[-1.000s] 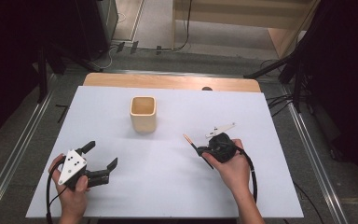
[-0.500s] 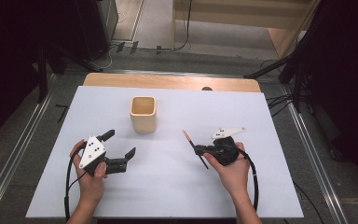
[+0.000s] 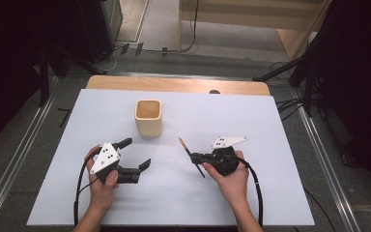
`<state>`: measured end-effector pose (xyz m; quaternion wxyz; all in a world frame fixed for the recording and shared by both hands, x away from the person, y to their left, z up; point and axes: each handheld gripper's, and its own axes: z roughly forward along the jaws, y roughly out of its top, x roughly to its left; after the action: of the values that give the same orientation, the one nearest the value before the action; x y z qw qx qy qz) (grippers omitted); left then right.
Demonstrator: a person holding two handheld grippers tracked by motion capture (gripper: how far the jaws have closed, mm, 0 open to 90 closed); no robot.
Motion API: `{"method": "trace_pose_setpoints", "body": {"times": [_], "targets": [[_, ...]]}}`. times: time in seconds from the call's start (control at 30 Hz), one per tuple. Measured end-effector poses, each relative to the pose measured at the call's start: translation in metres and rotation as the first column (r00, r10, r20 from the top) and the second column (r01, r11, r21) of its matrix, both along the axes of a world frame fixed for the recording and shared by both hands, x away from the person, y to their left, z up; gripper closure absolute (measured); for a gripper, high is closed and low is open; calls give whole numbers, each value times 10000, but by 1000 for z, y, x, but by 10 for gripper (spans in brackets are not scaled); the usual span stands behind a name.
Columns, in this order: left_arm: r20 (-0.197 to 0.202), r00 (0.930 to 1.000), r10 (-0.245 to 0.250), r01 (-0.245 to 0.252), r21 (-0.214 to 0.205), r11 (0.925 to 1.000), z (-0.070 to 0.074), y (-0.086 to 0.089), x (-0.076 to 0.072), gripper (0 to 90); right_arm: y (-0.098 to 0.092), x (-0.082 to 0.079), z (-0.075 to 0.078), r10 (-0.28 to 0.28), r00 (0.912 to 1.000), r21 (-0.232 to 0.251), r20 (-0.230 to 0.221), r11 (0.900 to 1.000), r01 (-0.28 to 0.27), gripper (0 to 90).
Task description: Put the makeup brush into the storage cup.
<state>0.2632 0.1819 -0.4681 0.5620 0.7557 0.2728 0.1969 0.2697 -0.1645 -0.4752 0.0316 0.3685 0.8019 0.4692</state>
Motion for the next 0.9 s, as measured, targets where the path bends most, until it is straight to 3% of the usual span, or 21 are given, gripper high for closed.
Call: {"method": "trace_pose_setpoints", "body": {"times": [0.2,0.33,0.43,0.53,0.6,0.73,0.77,0.8,0.83,0.9], "targets": [[-214,9993,-305,301,-199,9993,1,-2,-2,77,4,-4,4,146,9995,185,271,9997,-151,848],[-555,9974,-457,419,-670,9969,2,-3,-1,78,7,-5,5,320,9983,353,485,9988,-338,848],[-675,9964,-511,458,-772,9960,3,-3,-1,145,9,-7,6,396,9967,534,706,9976,-435,849],[-799,9938,-777,704,-908,9934,3,-3,-1,139,10,-8,7,439,9960,607,778,9970,-487,848],[-857,9896,-1154,1052,-1155,9877,3,-4,-2,140,12,-10,9,506,9948,732,882,9957,-571,848],[-941,9863,-1357,1232,-1278,9841,5,-7,-3,156,15,-11,9,626,9932,753,981,9947,-701,848],[-1177,9803,-1585,1384,-1628,9769,7,-9,-2,168,17,-13,10,704,9915,784,1093,9938,-792,848],[-1177,9803,-1585,1384,-1628,9769,7,-9,-2,185,17,-13,10,704,9915,784,1093,9938,-792,848],[-1326,9734,-1870,1598,-1926,9682,11,-11,-3,198,19,-14,10,832,9888,846,1240,9920,-941,848],[-1351,9701,-2017,1745,-1896,9662,14,-14,-4,218,20,-16,12,866,9870,851,1351,9915,-986,848]]}}
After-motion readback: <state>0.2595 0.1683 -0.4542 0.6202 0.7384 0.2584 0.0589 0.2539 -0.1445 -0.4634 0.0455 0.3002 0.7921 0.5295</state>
